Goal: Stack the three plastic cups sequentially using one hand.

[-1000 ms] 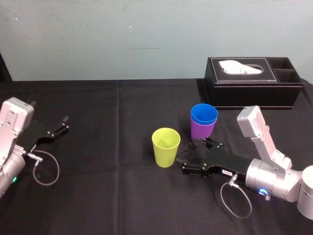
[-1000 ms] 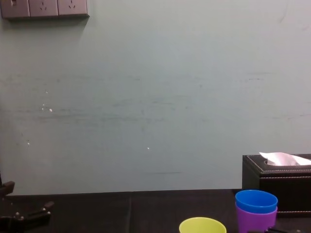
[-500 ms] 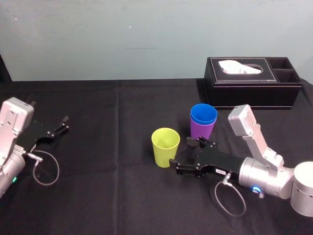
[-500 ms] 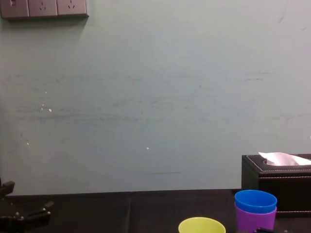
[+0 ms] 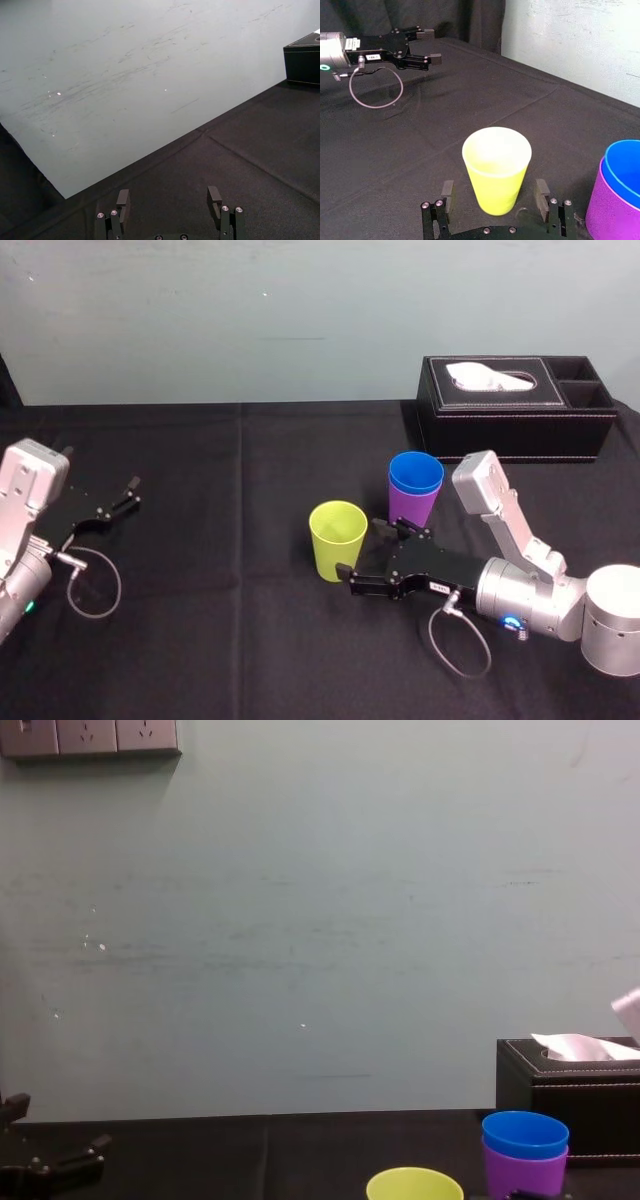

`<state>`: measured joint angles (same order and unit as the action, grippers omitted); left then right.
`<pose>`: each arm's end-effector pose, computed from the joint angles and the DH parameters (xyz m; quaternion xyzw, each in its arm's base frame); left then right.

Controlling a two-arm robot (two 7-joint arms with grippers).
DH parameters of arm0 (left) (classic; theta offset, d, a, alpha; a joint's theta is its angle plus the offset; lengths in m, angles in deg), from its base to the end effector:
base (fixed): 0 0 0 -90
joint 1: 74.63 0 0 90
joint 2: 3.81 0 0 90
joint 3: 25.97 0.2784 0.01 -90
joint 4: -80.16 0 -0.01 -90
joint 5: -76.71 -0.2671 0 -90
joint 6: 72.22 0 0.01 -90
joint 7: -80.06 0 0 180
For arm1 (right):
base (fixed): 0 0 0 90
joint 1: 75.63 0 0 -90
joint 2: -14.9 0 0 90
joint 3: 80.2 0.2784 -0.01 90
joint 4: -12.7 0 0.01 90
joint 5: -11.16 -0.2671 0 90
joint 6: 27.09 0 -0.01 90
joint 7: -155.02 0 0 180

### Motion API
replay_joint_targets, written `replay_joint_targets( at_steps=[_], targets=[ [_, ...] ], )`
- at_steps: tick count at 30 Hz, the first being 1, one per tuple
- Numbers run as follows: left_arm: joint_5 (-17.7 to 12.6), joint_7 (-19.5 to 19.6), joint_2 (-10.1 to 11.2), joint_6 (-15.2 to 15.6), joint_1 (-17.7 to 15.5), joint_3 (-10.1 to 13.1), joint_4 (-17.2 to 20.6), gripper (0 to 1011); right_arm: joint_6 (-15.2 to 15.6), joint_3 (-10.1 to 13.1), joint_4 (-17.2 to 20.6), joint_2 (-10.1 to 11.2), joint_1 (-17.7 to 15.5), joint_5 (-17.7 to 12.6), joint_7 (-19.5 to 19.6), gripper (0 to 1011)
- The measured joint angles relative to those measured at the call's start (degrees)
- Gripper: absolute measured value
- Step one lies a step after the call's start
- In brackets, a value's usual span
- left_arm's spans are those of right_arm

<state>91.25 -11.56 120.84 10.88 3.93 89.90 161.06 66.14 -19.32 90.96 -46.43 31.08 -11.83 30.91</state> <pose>0.3168 0.0871 -0.2849 0.1416 -0.1325 0.5799 0.7913 0.3393 -0.0462 -0.2824 -0.1310 0.0256 -0.3107 0.9411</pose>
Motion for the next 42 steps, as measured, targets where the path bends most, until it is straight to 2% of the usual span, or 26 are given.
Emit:
replay_joint_targets(
  at_steps=[42],
  targets=[
    [0.00,0.00,0.00,0.00,0.00,0.00,0.00,1010,0.18,-1.15,-3.29,-2.77,2.93,2.08,0.61,1003]
  ],
)
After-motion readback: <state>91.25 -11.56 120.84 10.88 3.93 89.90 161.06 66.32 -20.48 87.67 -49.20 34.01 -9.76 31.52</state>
